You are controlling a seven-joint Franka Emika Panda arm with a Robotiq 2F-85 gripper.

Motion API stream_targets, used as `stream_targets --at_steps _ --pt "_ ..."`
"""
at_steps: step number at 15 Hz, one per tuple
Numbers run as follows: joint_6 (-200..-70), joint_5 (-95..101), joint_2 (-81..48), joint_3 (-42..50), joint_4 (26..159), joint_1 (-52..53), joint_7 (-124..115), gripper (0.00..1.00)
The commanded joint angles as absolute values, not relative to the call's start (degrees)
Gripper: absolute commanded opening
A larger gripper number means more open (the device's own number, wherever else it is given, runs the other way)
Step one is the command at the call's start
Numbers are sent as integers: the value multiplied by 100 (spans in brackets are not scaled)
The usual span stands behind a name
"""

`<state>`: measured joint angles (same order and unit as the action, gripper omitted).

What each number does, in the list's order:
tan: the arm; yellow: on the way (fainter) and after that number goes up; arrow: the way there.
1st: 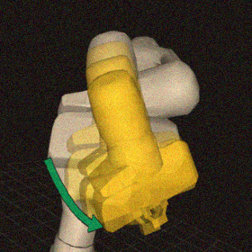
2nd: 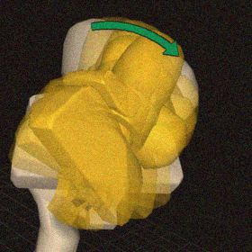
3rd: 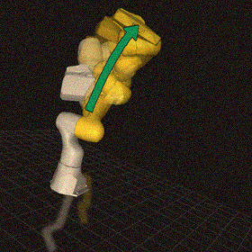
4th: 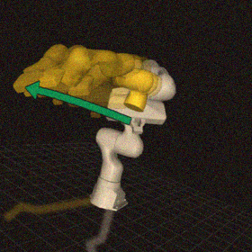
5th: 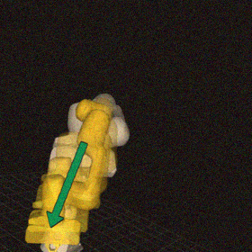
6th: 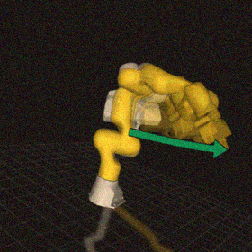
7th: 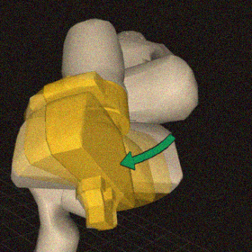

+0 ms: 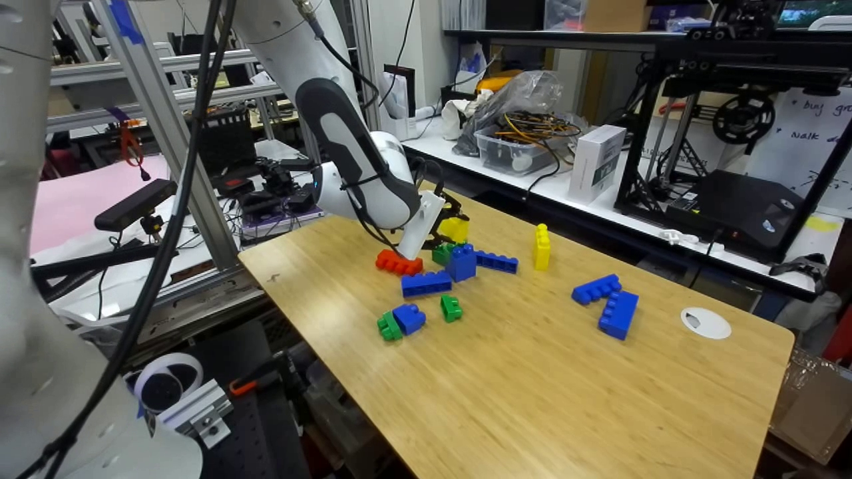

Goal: Pick up the yellow block on the right and place it on top of the stacked blocks

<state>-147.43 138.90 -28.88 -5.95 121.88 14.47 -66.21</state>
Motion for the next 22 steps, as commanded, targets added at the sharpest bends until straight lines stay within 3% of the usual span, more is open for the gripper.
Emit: stream_targets --at_steps 1,22 --pt "-14420 14036 -2913 -1127 12295 926 -6442 38" --pt "-13595 13969 -3522 -1377 11921 666 -6099 38"
